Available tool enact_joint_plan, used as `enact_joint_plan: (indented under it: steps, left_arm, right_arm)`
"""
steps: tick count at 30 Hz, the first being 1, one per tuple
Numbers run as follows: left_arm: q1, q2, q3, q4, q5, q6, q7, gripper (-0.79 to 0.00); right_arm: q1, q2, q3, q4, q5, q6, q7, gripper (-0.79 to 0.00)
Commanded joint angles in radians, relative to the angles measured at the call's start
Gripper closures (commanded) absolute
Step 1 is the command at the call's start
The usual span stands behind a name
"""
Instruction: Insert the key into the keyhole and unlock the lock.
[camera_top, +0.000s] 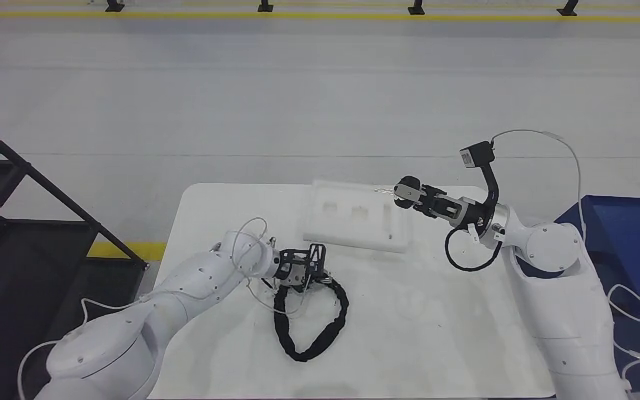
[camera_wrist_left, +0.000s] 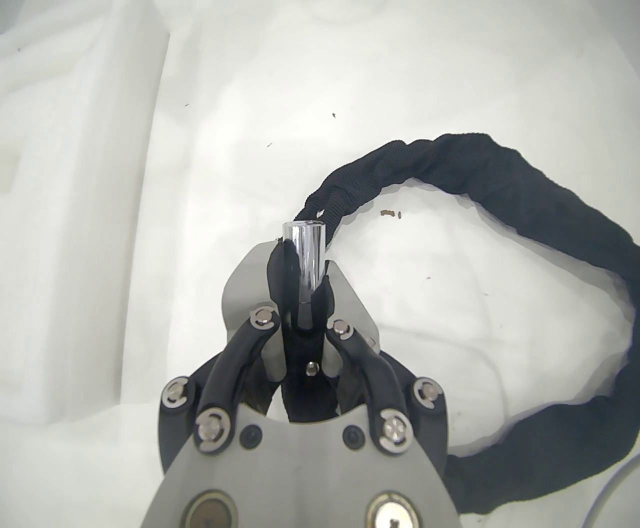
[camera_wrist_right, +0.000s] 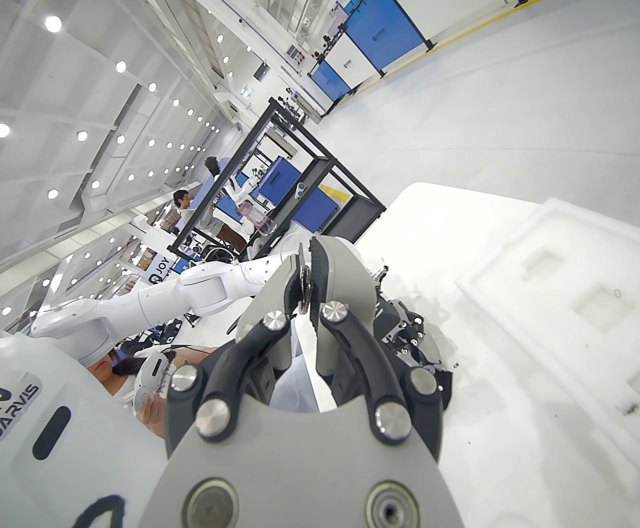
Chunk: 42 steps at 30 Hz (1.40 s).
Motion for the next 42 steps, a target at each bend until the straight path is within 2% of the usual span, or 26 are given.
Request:
enact_joint_plan:
  steps: [1,8,14,20,23,28,35,40,42]
  left_arm:
    - [-0.007,0.000,-0.011,0.004,-0.007,-0.007,0.008,0.000]
    - [-0.038,0.017,-0.072,-0.008,-0.052,-0.051,0.074,0.000]
    - [-0.058,0.056,-0.137,-0.075,-0.069,-0.096,0.130,0.000]
    - [-0.057,0.108,-0.220,-0.181,-0.082,-0.130,0.151,0.000]
    - [-0.044,0.135,-0.263,-0.252,-0.086,-0.140,0.140,0.000]
    - [-0.010,0.180,-0.333,-0.382,-0.086,-0.140,0.104,0.000]
    - [0.054,0.234,-0.409,-0.529,-0.100,-0.140,0.049,0.000]
    - [0.084,0.264,-0.431,-0.594,-0.132,-0.140,0.040,0.000]
    - [0.086,0.266,-0.431,-0.596,-0.136,-0.140,0.040,0.000]
  right_arm:
    - [0.000,0.000,0.000,0.000,0.000,0.000,0.000,0.000]
    - [0.000,0.000,0.000,0.000,0.000,0.000,0.000,0.000]
    - [0.000,0.000,0.000,0.000,0.000,0.000,0.000,0.000]
    - [0.001,0.008,-0.063,-0.019,-0.106,0.137,0.104,0.000]
    - [0.019,0.012,-0.100,-0.023,-0.145,0.197,0.180,0.000]
    - [0.042,0.016,-0.141,-0.023,-0.204,0.242,0.220,0.000]
    - [0.049,0.022,-0.146,-0.062,-0.247,0.306,0.181,0.000]
    - [0.038,0.025,-0.123,-0.090,-0.233,0.336,0.144,0.000]
    - [0.038,0.025,-0.123,-0.090,-0.233,0.336,0.144,0.000]
